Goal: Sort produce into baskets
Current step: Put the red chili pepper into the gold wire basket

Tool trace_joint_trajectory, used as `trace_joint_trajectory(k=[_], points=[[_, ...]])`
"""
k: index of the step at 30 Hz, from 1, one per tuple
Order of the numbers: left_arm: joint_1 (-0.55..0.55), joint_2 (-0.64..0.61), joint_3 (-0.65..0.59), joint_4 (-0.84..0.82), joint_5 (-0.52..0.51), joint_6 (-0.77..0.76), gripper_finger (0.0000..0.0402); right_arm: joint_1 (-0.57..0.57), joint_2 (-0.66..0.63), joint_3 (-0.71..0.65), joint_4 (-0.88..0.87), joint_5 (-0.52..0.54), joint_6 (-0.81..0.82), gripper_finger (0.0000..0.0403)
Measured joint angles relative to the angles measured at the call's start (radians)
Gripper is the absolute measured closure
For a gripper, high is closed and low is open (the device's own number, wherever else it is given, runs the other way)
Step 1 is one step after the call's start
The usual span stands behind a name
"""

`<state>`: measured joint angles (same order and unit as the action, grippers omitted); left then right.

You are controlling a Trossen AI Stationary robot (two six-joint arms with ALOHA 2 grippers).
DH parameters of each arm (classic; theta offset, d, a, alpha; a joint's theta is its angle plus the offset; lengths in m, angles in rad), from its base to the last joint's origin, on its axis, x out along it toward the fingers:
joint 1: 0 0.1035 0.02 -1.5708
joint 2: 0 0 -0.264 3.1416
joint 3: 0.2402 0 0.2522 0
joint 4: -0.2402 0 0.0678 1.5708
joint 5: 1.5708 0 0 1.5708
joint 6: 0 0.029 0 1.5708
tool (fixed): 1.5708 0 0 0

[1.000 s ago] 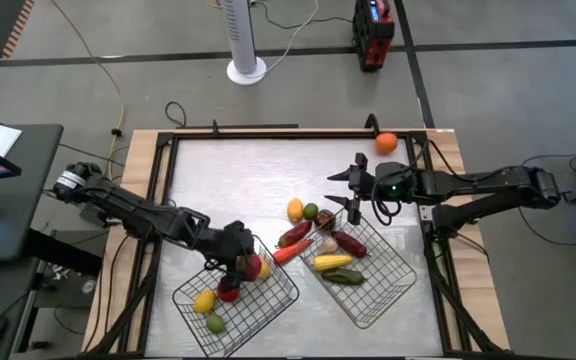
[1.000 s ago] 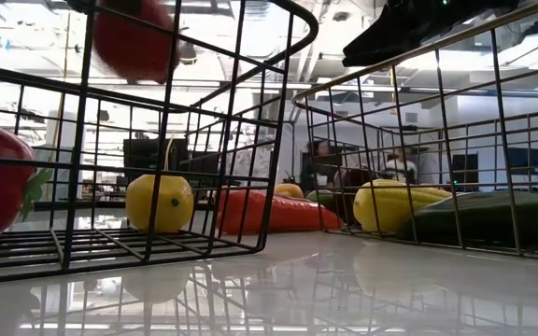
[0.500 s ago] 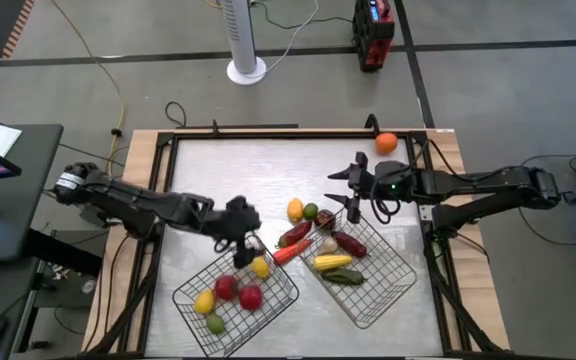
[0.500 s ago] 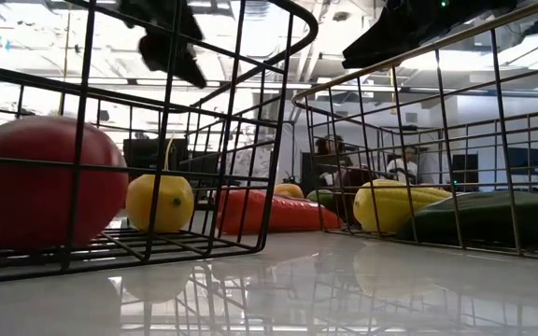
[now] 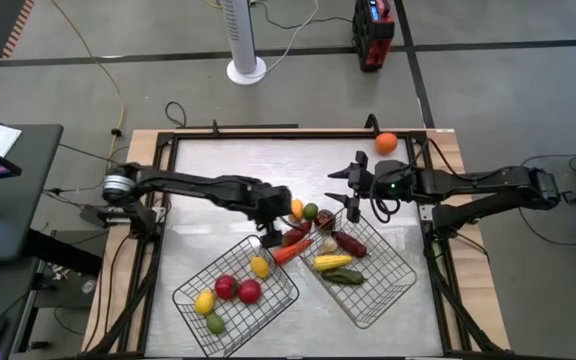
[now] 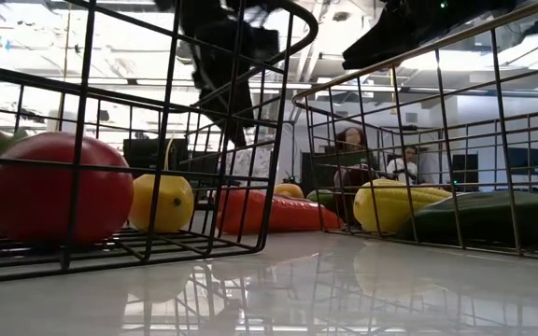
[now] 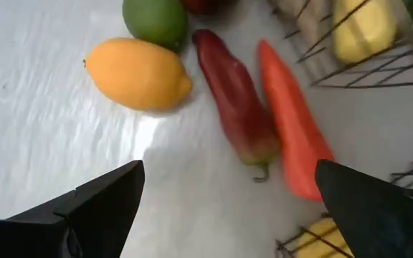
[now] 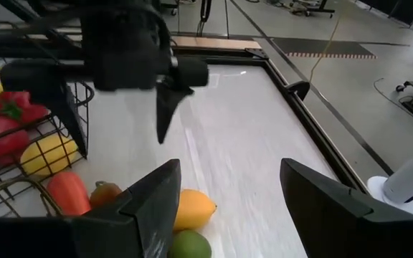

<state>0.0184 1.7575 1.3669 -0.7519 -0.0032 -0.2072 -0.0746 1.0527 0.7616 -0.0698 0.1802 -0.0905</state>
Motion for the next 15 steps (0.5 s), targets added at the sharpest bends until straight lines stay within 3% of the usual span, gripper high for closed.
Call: trace_joint_trajectory(k=[6,15], points=[[0.025,0.117,0.103,-0.042,0.010,0.055,0.0003,0.000,0.000,0.000,-0.014,0.000,-0.014,0.0135],[0.053,0.243,0.116,-0.011,0.130,0.055,0.0003,0.000,0.000,0.000,-0.029,0.000,-0.047,0.0135]])
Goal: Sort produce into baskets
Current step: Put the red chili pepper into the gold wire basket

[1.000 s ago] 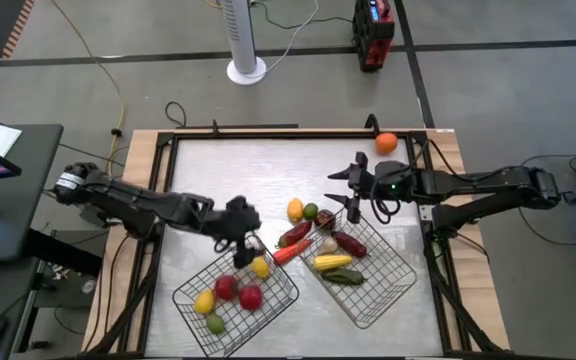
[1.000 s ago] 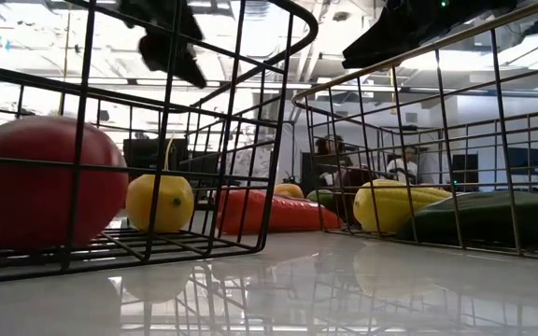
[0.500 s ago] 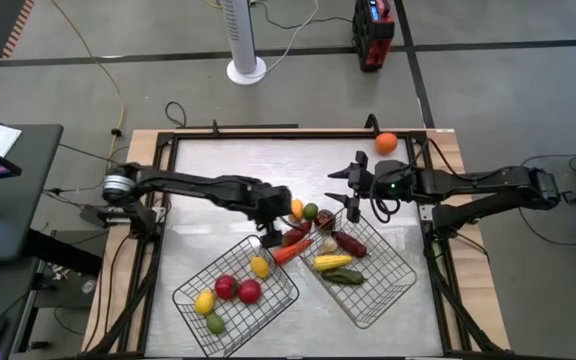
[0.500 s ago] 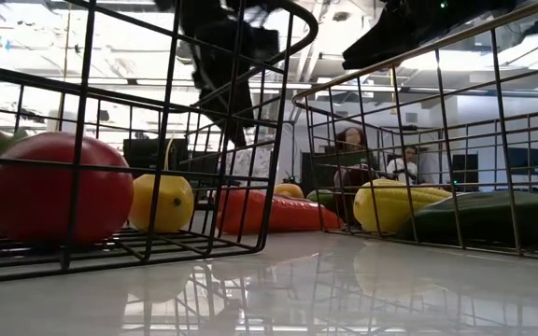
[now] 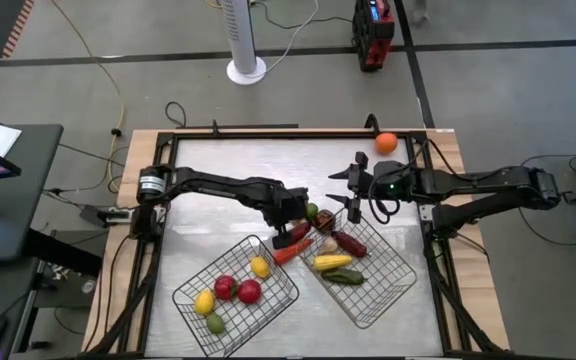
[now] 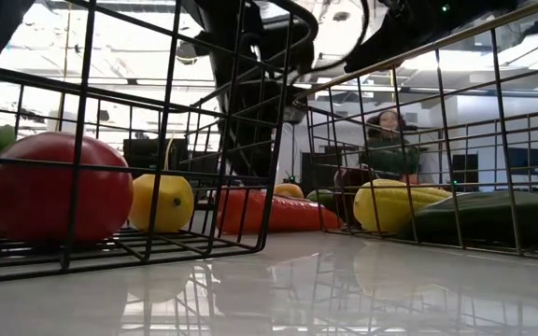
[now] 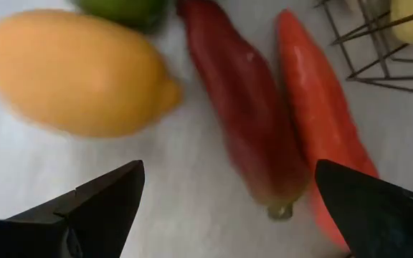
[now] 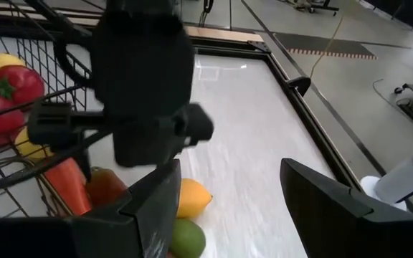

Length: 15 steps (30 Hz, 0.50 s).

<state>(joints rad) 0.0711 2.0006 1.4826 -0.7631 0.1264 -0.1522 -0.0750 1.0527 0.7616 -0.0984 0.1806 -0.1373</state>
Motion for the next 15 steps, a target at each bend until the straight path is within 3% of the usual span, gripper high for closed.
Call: trace_joint_trajectory(k=[11,15], points=[[-0.002,0.032,0.000,0.035,0.026,0.012,0.0004,-0.021,0.000,0.000,0.001,0.000,-0.006,0.0135],[-0.011,0.046,0.001,0.030,-0.055,0.035,0.0004,-0.026,0.000,0.000,0.001,0.000,-0.002,0.0135]])
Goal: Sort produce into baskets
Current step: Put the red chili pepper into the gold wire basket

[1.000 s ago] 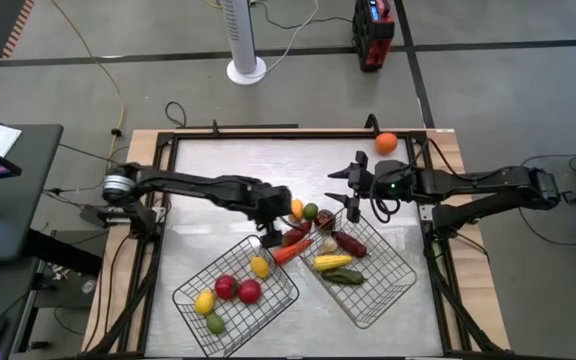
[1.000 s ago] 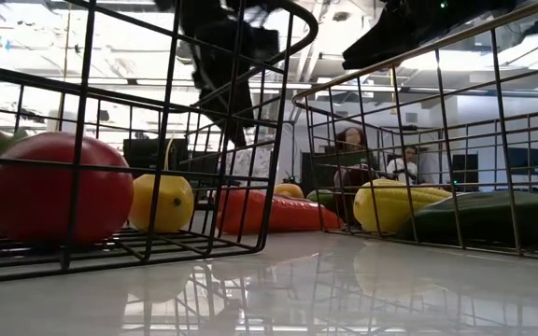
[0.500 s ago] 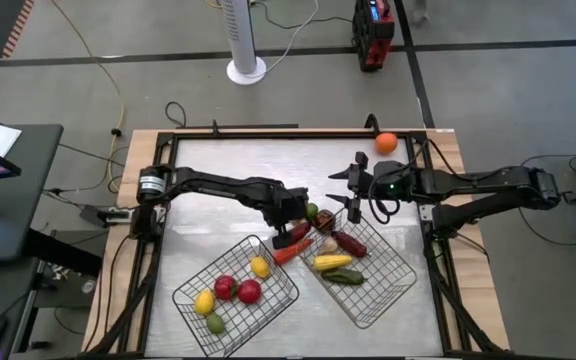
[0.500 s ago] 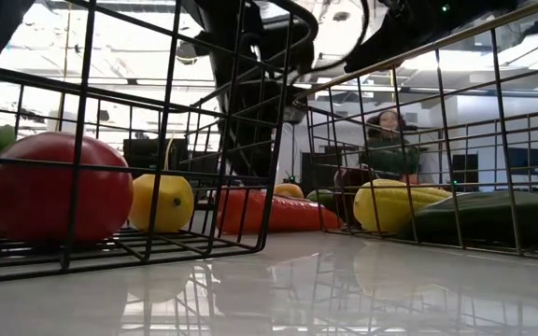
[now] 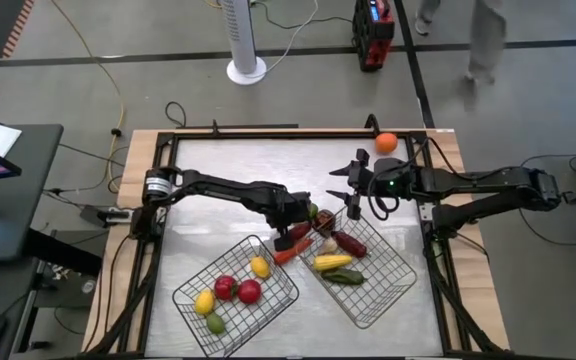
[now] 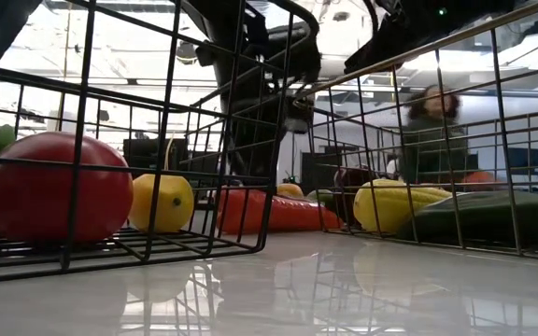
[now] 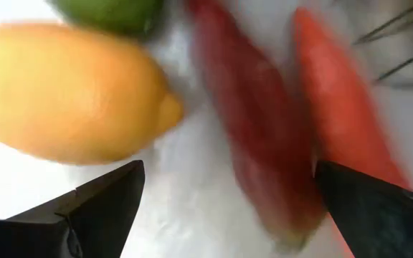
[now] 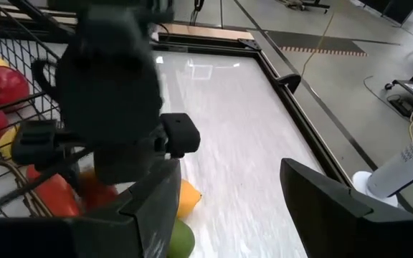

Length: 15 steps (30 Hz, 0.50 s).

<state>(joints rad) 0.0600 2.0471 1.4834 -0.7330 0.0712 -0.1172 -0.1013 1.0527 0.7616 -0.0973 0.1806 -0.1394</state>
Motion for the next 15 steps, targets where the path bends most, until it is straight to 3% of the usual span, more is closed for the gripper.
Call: trace_joint_trajectory(k=[11,15], points=[[0.049,-0.101,-0.001,-0.158,-0.293,0.105,0.0004,0.002,0.000,0.000,0.000,0.000,0.000,0.0135],[0.066,-0.142,-0.001,-0.133,-0.172,0.197,0.0004,0.001,0.000,0.000,0.000,0.000,0.000,0.0135]])
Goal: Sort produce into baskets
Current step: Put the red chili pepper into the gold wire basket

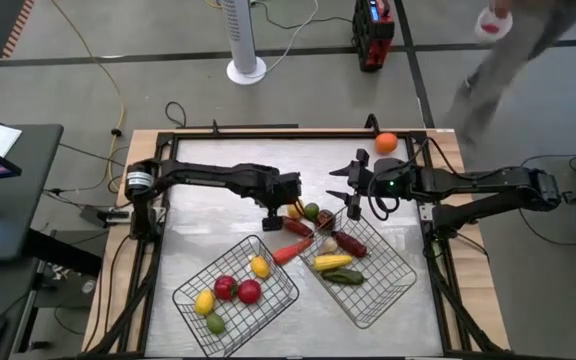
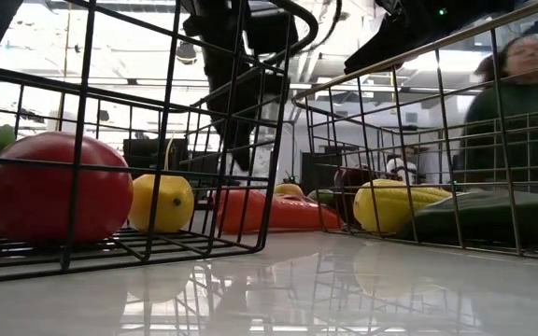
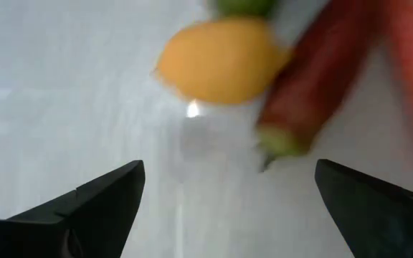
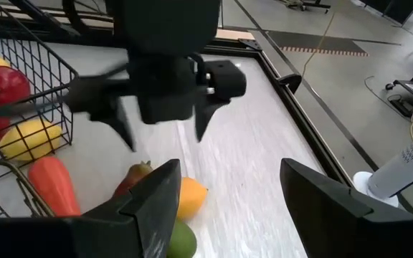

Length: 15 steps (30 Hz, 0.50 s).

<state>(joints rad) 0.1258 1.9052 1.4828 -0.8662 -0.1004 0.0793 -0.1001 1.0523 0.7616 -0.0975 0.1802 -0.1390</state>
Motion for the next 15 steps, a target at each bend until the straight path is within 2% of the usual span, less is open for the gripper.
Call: trace_joint_trajectory(k=[4,8,15], points=[[-0.003,0.010,0.000,0.013,0.052,0.072,0.0004,0.000,0.000,0.000,0.000,0.000,0.000,0.0135],[-0.009,0.055,0.000,0.059,0.103,0.059,0.0004,0.000,0.000,0.000,-0.005,0.000,0.001,0.0135],[-0.041,0.115,-0.001,0.105,0.065,0.103,0.0005,0.000,0.000,0.000,-0.017,0.000,0.001,0.0135]])
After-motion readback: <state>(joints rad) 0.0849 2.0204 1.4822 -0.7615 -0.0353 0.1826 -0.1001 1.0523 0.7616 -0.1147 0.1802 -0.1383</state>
